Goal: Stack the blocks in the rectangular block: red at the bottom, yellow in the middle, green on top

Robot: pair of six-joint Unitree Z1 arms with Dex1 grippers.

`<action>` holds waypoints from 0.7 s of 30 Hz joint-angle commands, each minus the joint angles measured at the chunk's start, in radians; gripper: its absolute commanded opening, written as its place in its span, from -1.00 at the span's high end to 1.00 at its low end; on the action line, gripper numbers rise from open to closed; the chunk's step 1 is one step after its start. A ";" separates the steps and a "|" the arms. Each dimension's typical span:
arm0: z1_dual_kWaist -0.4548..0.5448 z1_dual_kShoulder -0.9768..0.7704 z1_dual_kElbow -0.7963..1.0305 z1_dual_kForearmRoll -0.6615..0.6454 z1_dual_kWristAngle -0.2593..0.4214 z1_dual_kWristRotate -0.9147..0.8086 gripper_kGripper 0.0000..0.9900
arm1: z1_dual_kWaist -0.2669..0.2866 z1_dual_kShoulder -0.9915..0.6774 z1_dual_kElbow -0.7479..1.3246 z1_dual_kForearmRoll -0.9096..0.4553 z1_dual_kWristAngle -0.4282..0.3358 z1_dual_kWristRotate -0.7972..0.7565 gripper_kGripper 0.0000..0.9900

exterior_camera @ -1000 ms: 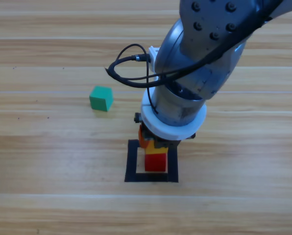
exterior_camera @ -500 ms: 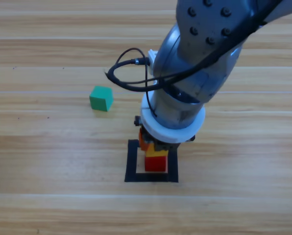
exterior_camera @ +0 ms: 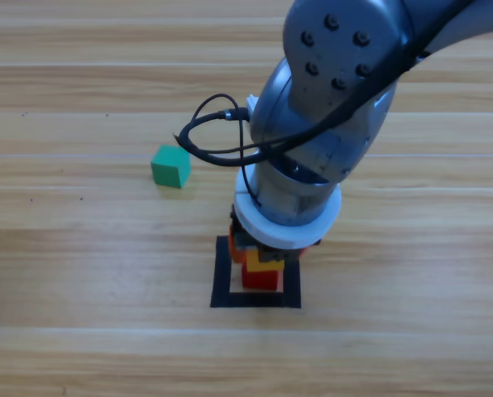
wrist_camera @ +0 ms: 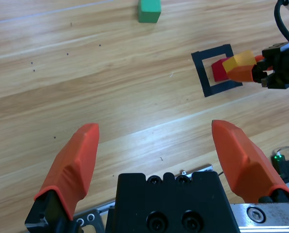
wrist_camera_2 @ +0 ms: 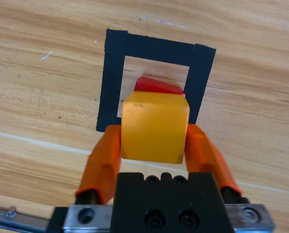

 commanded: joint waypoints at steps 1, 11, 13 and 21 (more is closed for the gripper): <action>0.013 0.024 0.039 -0.024 -0.016 -0.012 -0.99 | 0.022 0.063 -0.020 0.053 -0.025 0.004 -1.00; 0.015 0.027 0.022 -0.084 0.009 -0.024 -0.98 | 0.070 -0.181 -0.043 0.064 -0.096 -0.056 -1.00; 0.016 0.061 -0.044 -0.099 0.032 -0.038 -0.97 | 0.071 -0.242 -0.018 0.063 -0.103 -0.068 -1.00; 0.051 0.346 -0.309 -0.102 0.026 -0.070 -0.97 | 0.033 -0.626 0.448 -0.214 -0.110 -0.146 -1.00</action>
